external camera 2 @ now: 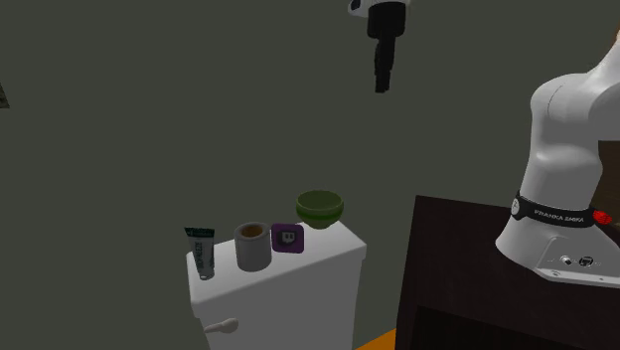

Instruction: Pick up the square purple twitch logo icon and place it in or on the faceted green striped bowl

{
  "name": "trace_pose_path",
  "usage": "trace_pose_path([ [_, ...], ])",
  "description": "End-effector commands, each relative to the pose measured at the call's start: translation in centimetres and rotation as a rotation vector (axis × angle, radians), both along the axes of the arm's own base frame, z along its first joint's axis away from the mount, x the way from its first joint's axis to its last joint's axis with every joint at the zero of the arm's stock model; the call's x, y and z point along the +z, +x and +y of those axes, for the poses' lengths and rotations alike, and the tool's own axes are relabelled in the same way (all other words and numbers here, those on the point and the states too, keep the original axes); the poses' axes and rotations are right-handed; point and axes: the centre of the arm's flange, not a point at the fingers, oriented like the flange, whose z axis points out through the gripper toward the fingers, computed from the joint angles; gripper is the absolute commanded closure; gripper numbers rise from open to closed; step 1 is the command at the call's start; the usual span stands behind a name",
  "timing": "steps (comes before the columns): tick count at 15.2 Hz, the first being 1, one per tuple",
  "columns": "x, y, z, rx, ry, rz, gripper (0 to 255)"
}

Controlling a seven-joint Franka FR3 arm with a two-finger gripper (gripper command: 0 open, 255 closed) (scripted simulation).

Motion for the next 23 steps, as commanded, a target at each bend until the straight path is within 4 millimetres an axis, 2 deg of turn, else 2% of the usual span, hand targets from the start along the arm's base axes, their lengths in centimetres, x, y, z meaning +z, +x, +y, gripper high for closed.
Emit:
trace_pose_path([
  [1, -2.4, 1.5, 0.2, 0.013, -0.007, 0.007, 0],
  [23, -28.1, 16.7, 1.6, 0.152, -0.090, 0.103, 0],
])
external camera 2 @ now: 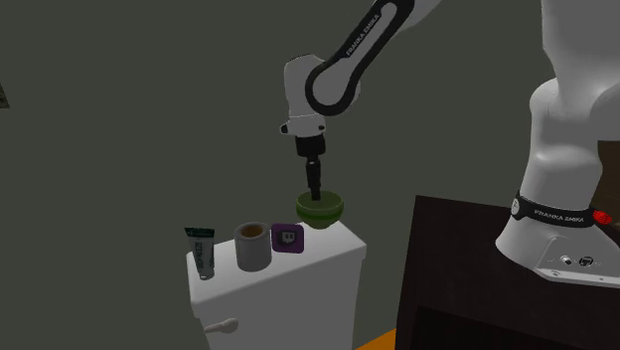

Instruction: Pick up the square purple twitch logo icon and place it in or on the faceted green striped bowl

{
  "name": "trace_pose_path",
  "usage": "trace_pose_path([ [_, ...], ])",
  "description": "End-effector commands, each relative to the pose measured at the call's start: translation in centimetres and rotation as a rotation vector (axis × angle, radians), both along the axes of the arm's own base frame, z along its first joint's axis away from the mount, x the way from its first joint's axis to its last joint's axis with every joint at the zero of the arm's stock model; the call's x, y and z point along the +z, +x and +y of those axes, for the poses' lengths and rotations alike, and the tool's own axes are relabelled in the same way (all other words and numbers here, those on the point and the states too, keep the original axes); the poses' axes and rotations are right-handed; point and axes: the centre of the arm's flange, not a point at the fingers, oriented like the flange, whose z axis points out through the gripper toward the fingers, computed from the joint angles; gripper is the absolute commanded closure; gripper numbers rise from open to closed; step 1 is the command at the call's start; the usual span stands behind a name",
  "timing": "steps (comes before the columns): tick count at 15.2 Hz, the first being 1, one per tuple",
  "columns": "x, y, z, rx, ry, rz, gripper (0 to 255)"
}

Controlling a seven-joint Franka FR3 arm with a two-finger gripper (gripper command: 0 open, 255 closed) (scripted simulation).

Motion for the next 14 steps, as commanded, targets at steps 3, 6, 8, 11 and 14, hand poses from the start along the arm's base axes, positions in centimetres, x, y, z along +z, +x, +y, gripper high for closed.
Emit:
trace_pose_path([
  [3, -4.8, 2.1, 0.4, 0.026, -0.015, 0.017, 0],
  [6, -8.5, 4.0, 0.5, 0.045, -0.026, 0.030, 0],
  [8, -10.9, 5.1, 0.6, 0.057, -0.034, 0.039, 0],
  [11, -12.1, 5.0, 0.6, 0.058, -0.034, 0.040, 0],
  [14, -13.7, 4.8, 0.5, 0.058, -0.034, 0.040, 0],
])
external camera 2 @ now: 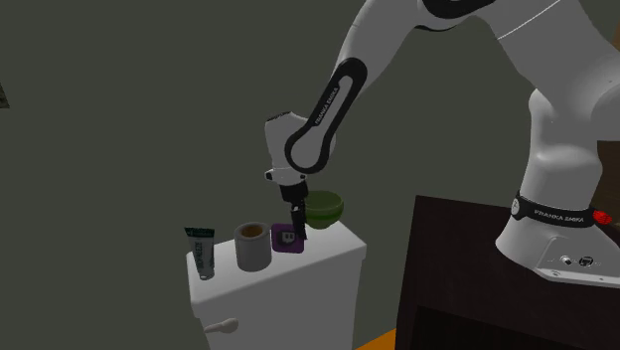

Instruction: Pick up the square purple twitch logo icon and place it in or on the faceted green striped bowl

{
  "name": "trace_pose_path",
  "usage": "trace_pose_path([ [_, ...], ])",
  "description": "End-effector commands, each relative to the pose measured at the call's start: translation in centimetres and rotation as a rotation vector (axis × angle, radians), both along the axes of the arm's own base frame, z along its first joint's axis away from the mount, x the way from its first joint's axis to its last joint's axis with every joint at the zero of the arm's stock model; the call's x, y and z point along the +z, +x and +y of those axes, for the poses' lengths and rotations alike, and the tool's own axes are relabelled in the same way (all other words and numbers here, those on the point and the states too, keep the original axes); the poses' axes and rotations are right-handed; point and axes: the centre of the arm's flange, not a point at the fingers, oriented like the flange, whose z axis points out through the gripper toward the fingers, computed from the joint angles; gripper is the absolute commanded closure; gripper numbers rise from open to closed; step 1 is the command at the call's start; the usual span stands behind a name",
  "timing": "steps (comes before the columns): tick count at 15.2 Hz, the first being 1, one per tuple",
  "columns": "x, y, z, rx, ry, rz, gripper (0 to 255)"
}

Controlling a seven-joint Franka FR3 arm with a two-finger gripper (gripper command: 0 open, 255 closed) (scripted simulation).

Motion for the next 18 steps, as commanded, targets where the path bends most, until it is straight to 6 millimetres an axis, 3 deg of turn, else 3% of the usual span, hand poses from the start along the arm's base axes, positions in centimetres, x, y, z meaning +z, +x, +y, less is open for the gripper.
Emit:
trace_pose_path([
  [1, -1.04, -0.13, -0.04, 0.000, 0.000, 0.000, 0],
  [2, -1.86, -0.27, -0.09, 0.000, 0.000, 0.000, 0],
  [10, -1.85, -0.27, -0.09, 0.000, 0.000, 0.000, 0],
  [11, -1.85, -0.27, -0.09, 0.000, 0.000, 0.000, 255],
  [18, -1.85, -0.27, -0.09, 0.000, 0.000, 0.000, 255],
])
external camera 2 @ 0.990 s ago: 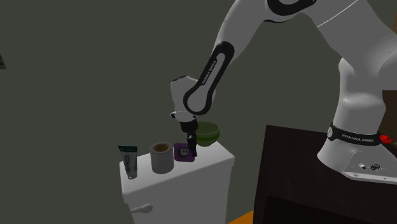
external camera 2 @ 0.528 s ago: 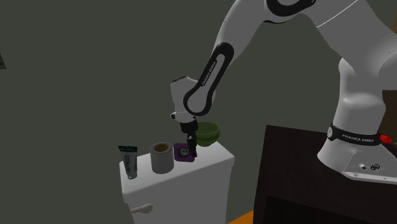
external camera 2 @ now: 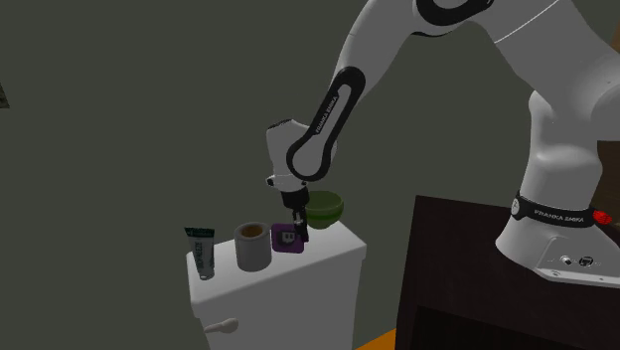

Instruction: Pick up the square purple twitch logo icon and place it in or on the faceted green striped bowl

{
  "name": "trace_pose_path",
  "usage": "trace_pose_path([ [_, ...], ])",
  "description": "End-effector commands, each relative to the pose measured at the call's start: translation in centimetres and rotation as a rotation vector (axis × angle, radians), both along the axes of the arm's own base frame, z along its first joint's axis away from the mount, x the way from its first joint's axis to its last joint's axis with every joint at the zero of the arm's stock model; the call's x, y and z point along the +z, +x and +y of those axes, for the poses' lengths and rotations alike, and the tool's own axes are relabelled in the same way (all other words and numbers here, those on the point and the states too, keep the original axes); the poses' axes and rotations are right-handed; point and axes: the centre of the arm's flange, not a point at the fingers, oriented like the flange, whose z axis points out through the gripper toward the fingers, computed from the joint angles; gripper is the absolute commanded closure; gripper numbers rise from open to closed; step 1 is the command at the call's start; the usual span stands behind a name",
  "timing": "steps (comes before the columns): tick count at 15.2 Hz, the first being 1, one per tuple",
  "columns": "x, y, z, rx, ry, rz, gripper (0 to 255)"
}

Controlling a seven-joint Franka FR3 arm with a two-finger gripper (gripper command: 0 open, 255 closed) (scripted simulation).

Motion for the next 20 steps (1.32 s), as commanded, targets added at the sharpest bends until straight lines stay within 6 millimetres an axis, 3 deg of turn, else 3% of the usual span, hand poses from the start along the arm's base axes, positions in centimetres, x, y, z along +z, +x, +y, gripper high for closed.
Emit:
trace_pose_path([
  [1, 0.0, 0.0, 0.0, 0.000, 0.000, 0.000, 255],
  [20, 9.5, 0.0, 0.0, 0.000, 0.000, 0.000, 255],
])
